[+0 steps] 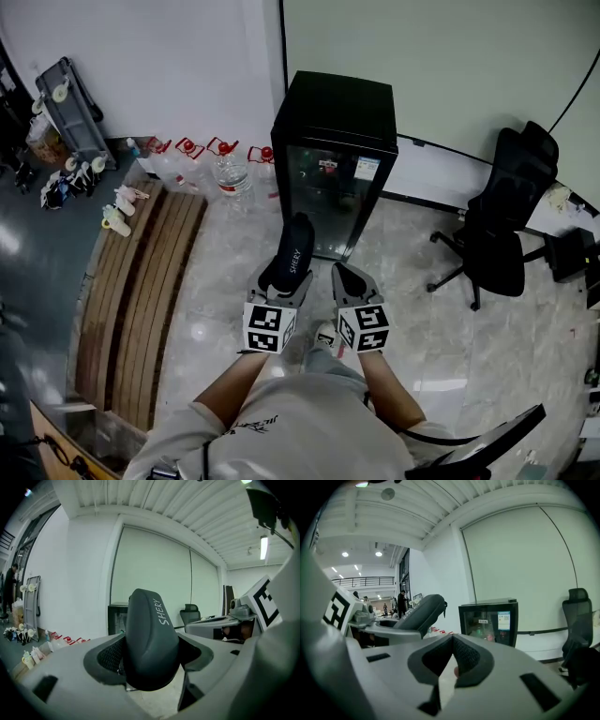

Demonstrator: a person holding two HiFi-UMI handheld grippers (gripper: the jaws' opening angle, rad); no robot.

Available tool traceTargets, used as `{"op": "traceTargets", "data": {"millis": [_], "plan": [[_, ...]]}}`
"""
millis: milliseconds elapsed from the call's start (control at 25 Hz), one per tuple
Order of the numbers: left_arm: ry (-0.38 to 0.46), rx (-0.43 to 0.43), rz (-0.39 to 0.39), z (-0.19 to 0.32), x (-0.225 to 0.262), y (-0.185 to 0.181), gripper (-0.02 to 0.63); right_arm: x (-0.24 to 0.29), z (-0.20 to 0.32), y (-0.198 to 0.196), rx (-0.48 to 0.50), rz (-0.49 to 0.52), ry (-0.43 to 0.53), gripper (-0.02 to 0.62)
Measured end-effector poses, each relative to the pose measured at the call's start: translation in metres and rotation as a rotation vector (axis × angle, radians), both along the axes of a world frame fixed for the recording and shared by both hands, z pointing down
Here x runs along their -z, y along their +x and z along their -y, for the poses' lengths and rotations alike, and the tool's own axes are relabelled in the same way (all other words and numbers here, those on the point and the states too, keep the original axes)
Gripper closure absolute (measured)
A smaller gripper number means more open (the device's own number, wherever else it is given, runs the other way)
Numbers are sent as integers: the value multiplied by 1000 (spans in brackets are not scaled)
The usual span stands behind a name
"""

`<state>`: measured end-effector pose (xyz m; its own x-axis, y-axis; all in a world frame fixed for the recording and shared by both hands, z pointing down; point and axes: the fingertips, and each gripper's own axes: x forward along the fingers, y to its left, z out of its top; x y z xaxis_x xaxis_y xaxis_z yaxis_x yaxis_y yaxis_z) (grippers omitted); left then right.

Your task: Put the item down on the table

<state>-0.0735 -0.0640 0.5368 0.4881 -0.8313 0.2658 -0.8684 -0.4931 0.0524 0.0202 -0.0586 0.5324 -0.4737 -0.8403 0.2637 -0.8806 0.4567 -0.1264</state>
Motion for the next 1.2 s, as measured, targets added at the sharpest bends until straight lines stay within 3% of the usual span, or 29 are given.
{"op": "traceTargets", "data": {"millis": [280, 440, 760, 1200], "plan": [[26, 22, -2, 98, 18, 47, 275, 22, 108, 50, 18, -8, 29, 592], [43, 41, -6, 134, 29, 60, 275, 34, 149, 60, 36, -6, 48, 592], [41, 39, 8, 173, 38, 57, 275, 49, 193, 53, 42, -1, 67, 592], [41, -27, 22, 226, 53, 56, 275, 73, 238, 42, 25, -23, 96, 592]]}}
